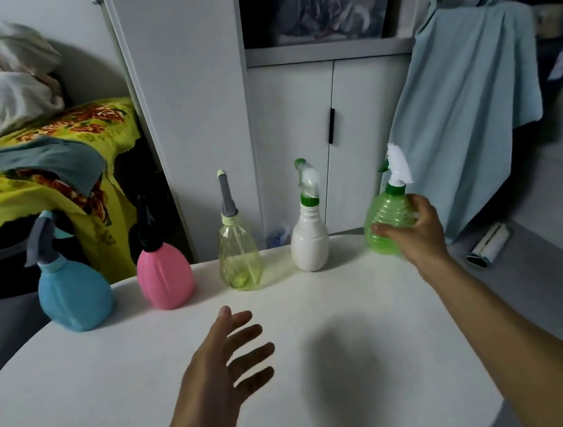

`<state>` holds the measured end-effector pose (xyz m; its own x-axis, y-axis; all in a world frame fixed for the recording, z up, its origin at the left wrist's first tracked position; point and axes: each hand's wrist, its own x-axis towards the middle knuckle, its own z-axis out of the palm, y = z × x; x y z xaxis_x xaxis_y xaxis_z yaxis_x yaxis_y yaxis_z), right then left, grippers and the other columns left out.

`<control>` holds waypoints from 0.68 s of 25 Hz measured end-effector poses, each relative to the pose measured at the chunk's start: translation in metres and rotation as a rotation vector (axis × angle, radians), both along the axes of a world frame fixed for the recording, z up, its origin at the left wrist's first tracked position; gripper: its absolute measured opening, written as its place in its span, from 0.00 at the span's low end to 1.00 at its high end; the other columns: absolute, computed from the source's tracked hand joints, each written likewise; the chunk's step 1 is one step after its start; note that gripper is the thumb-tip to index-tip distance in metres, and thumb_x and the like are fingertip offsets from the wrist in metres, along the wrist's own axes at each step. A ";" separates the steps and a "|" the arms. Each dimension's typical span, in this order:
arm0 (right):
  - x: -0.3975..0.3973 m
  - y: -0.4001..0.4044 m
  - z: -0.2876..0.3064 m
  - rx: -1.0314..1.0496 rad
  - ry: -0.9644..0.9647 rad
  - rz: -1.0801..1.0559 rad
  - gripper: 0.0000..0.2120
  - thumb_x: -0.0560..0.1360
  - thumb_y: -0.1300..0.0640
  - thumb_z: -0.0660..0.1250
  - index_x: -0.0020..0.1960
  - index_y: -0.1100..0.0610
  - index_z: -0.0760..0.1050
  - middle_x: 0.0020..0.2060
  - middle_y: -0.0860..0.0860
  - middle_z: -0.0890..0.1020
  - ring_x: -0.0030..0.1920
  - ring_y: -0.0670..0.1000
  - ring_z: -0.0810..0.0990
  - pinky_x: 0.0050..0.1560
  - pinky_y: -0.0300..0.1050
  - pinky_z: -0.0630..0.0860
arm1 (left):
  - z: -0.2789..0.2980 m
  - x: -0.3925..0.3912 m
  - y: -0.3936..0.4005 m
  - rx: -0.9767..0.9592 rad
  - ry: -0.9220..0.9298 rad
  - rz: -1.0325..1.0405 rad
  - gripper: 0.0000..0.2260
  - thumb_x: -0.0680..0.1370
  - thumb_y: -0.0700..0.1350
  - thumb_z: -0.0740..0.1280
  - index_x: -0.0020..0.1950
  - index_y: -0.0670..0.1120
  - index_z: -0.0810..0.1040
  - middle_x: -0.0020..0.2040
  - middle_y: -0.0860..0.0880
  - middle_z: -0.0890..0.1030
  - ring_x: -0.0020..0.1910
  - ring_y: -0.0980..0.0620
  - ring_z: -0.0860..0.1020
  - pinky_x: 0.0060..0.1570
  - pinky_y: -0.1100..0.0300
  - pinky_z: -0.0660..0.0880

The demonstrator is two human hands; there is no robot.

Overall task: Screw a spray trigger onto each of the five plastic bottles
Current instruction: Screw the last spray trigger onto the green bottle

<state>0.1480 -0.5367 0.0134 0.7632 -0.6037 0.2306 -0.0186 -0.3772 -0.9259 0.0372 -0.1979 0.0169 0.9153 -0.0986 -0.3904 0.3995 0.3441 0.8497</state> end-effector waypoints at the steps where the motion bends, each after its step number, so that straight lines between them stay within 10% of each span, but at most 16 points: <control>1: 0.008 -0.005 -0.013 0.016 0.019 -0.003 0.35 0.57 0.56 0.83 0.60 0.47 0.71 0.58 0.54 0.78 0.55 0.57 0.79 0.53 0.49 0.76 | -0.001 0.002 0.002 0.002 0.006 -0.008 0.23 0.67 0.60 0.68 0.54 0.47 0.84 0.50 0.45 0.87 0.45 0.43 0.86 0.46 0.45 0.80; 17: 0.012 -0.029 -0.076 -0.026 0.220 0.128 0.55 0.59 0.60 0.84 0.77 0.53 0.55 0.71 0.56 0.71 0.69 0.60 0.71 0.66 0.59 0.70 | 0.000 0.007 0.003 0.070 -0.052 -0.013 0.19 0.66 0.59 0.69 0.50 0.49 0.85 0.49 0.46 0.87 0.46 0.46 0.86 0.46 0.47 0.81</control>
